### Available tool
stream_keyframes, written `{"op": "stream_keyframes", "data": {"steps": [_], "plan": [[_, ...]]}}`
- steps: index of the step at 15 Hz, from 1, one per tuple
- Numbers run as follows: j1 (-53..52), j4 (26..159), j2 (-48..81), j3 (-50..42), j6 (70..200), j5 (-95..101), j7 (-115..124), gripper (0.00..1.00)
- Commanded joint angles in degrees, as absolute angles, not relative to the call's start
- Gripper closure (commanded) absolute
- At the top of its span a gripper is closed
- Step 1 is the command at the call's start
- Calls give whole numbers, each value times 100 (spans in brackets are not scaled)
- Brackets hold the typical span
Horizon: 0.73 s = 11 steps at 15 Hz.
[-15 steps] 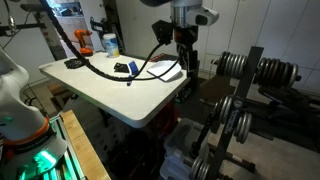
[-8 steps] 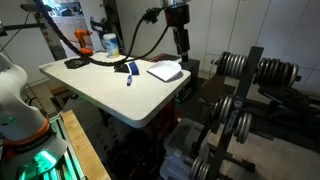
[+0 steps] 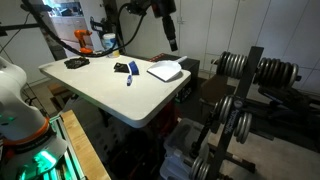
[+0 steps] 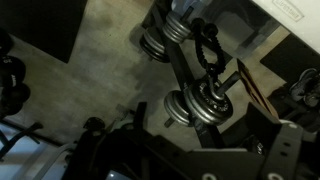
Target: Hang the paper bag on the black object
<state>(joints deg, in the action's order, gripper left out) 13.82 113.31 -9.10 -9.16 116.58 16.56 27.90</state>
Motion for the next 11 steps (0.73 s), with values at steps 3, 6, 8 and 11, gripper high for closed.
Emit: {"op": "stream_keyframes", "data": {"steps": [3,6,8,11], "plan": [[1351,11914,-1436,-629,11809,2042,3557,0],[1358,11570,-1199,-681,11651,1867,3293,0],[1362,11554,-1181,-693,11651,1867,3290,0],[1363,11553,-1176,-694,11651,1867,3290,0]]}}
